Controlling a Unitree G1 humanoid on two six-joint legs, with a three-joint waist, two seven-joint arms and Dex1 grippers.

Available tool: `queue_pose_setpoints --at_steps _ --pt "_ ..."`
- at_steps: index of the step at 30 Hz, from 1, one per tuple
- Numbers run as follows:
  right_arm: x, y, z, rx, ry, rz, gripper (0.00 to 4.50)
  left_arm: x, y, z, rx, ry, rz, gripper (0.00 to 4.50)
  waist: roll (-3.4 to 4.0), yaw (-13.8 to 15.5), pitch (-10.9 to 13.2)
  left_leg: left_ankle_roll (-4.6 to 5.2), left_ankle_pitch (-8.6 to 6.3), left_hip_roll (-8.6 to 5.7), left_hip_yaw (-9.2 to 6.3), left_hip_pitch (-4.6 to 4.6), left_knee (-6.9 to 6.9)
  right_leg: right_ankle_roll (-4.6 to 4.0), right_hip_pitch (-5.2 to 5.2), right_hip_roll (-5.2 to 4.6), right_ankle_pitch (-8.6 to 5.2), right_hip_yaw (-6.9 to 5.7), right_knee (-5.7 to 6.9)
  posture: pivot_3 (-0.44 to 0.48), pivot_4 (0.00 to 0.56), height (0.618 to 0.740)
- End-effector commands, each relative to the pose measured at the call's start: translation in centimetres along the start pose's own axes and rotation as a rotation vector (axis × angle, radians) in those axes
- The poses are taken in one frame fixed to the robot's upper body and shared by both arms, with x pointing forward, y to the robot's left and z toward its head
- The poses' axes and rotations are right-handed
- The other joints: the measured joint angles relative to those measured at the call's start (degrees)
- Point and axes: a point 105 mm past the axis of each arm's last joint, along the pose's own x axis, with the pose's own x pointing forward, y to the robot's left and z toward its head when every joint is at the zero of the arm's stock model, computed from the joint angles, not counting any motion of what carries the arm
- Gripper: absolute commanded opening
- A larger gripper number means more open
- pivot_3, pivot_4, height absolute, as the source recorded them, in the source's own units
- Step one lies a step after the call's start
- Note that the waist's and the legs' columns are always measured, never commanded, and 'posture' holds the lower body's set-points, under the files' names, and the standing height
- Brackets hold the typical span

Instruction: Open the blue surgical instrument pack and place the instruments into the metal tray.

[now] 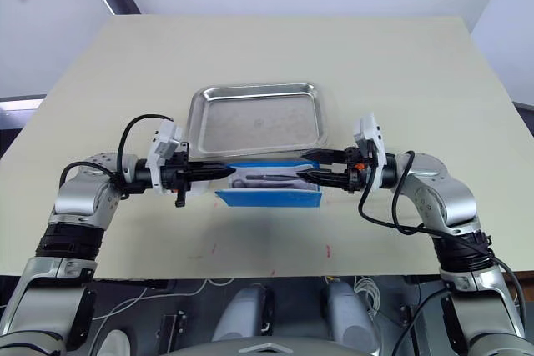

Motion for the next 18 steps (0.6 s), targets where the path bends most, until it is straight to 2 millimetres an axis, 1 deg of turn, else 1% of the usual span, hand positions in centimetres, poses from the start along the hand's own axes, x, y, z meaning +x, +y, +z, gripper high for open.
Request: queue_pose_setpoints --at_steps 1,2,7,10,13,16,18 --pt "0.7 -0.1 0.1 -0.001 0.019 -0.019 0.48 0.2 -0.2 -0.6 -0.007 0.020 -0.010 0.00 0.00 -0.02 0.00 0.00 0.00 0.00 0.00 0.00 0.00 0.00 0.00 0.00 0.00 0.00 0.00 0.000 0.150 0.740" --pt "0.7 0.1 -0.3 -0.001 0.044 -0.010 0.04 0.2 -0.2 -0.6 -0.006 0.020 -0.009 0.00 0.00 -0.01 0.00 0.00 0.00 0.00 -0.01 0.00 0.00 0.00 0.00 0.00 0.00 0.00 0.00 0.000 0.150 0.740" --pt "0.6 1.3 -2.4 -0.006 0.152 0.053 0.04 0.0 0.0 -0.8 0.002 0.026 0.018 0.00 0.00 0.02 0.00 0.00 0.00 -0.01 0.01 -0.01 0.00 0.00 0.00 -0.01 0.00 0.00 -0.02 0.000 0.150 0.740" --pt "0.4 2.6 -3.7 0.021 0.208 0.123 0.04 0.0 0.3 -1.5 -0.009 0.064 0.042 0.00 0.00 -0.01 0.00 0.00 0.00 -0.01 -0.02 0.00 0.00 0.00 0.00 0.00 0.00 0.00 -0.01 0.000 0.150 0.740" --pt "-0.1 4.1 -5.4 0.042 0.282 0.191 0.04 0.8 0.6 -2.2 -0.019 0.091 0.058 0.00 0.00 -0.08 -0.02 0.00 0.00 0.00 -0.02 0.00 0.00 0.00 0.00 0.01 0.00 0.00 -0.01 0.000 0.150 0.740" --pt "-0.3 4.7 -6.5 0.036 0.316 0.226 0.04 1.5 1.1 -2.9 -0.025 0.118 0.079 0.00 0.00 -0.09 -0.02 0.00 0.00 0.00 -0.01 0.02 0.00 0.01 0.02 0.02 0.00 0.01 -0.01 0.000 0.150 0.740" --pt "-0.3 4.8 -7.1 0.031 0.326 0.230 0.04 1.9 1.6 -3.2 -0.036 0.131 0.107 0.00 0.01 0.04 -0.03 0.00 0.00 -0.01 -0.03 0.04 0.00 0.01 0.03 0.02 0.00 0.00 -0.01 0.000 0.150 0.740"
